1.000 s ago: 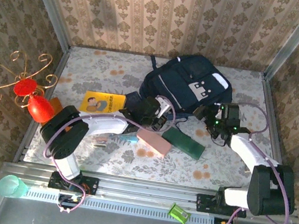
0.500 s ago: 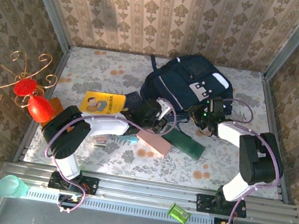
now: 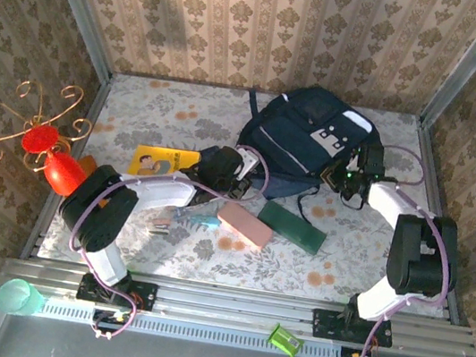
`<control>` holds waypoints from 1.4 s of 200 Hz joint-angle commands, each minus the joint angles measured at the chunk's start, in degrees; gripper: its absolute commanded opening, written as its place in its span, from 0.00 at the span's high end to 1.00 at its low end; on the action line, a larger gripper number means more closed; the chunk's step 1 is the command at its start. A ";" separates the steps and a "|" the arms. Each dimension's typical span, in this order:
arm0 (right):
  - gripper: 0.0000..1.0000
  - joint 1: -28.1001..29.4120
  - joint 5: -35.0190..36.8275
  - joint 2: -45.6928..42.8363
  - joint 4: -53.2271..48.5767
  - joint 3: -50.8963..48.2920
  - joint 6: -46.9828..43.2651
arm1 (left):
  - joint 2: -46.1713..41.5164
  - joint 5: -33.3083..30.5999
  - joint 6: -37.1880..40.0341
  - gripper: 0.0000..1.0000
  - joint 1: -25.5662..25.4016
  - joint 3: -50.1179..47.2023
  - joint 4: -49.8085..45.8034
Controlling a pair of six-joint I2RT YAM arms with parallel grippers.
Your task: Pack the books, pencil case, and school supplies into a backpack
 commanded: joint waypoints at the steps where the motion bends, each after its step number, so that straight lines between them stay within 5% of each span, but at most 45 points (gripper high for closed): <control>1: 0.93 -0.89 -1.73 3.17 -6.99 6.06 -8.41 | -2.23 2.60 0.62 1.00 -0.11 -0.44 -2.54; 37: 0.69 -0.89 0.34 2.48 -6.38 7.78 -6.41 | -1.77 8.04 -2.64 1.00 -2.89 1.38 -0.62; 91: 0.30 0.85 -0.76 -9.75 -0.88 -4.24 2.02 | -0.70 6.45 -3.65 1.00 -5.82 5.18 -2.20; 123: 0.18 4.66 0.60 -13.86 6.09 -12.11 10.47 | 0.00 6.42 -3.65 1.00 -5.87 5.57 -2.02; 157: 0.16 9.95 5.38 -12.84 10.02 -14.29 15.67 | 0.22 6.50 -3.21 1.00 -6.05 5.76 -1.96; 186: 0.24 11.66 5.58 -7.49 15.36 -12.70 18.66 | 0.47 6.10 -2.53 1.00 -6.06 5.15 -1.83; 207: 0.58 11.59 5.47 -4.99 14.12 -8.71 17.07 | 0.16 4.33 -1.36 1.00 -5.58 4.80 -3.59; 236: 0.91 11.52 3.81 -6.95 11.06 -4.78 13.59 | -1.08 0.77 1.07 1.00 -4.45 3.64 -5.18; 280: 0.99 10.83 -4.23 -10.12 -3.87 4.45 2.03 | -5.96 -1.06 2.22 1.00 -0.98 2.40 -6.34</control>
